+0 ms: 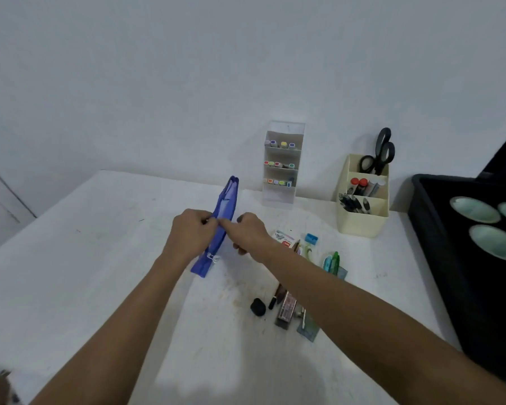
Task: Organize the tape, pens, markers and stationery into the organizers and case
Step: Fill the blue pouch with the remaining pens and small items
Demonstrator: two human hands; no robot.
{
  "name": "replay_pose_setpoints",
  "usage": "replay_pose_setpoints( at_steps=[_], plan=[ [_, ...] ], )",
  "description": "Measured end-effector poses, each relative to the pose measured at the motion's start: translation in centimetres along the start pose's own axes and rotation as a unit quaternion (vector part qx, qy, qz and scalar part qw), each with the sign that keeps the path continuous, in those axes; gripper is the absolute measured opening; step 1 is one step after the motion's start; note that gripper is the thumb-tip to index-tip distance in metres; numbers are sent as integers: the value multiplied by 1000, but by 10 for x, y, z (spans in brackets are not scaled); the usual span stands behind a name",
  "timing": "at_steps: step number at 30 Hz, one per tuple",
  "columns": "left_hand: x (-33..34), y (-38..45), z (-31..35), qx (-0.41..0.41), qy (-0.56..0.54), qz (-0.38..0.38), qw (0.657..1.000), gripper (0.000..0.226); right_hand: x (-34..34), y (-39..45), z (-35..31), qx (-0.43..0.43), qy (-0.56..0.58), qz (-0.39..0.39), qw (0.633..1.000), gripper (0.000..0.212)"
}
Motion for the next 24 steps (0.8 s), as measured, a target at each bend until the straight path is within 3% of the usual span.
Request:
replay_pose_setpoints(
  at_steps=[7, 12, 17, 20, 24],
  plan=[
    [12, -16, 67, 55, -44, -43, 997, 9, -79, -38, -2, -39, -37, 49, 997, 27],
    [36, -33, 86, 116, -8, -80, 990, 21, -151, -99, 17, 5, -163, 12, 987, 28],
    [57, -51, 108, 149, -11, -127, 981, 18, -201, -152, 33, 65, -189, -11, 980, 28],
    [72, -62, 124, 157, -22, -152, 976, 18, -219, -164, 43, 70, -185, 9, 980, 30],
    [90, -80, 136, 138, -57, -208, 967, 44, -250, -170, 57, 52, -143, 69, 986, 31]
  ],
)
Point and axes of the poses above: each hand's wrist, its own y-axis towards the middle knuckle, its own x-axis out of the palm, z = x × y, the point moved 1 cm from there along y, towards the middle knuckle, and after that the axes turned 5 degrees about -x, right-handed, at the moved point
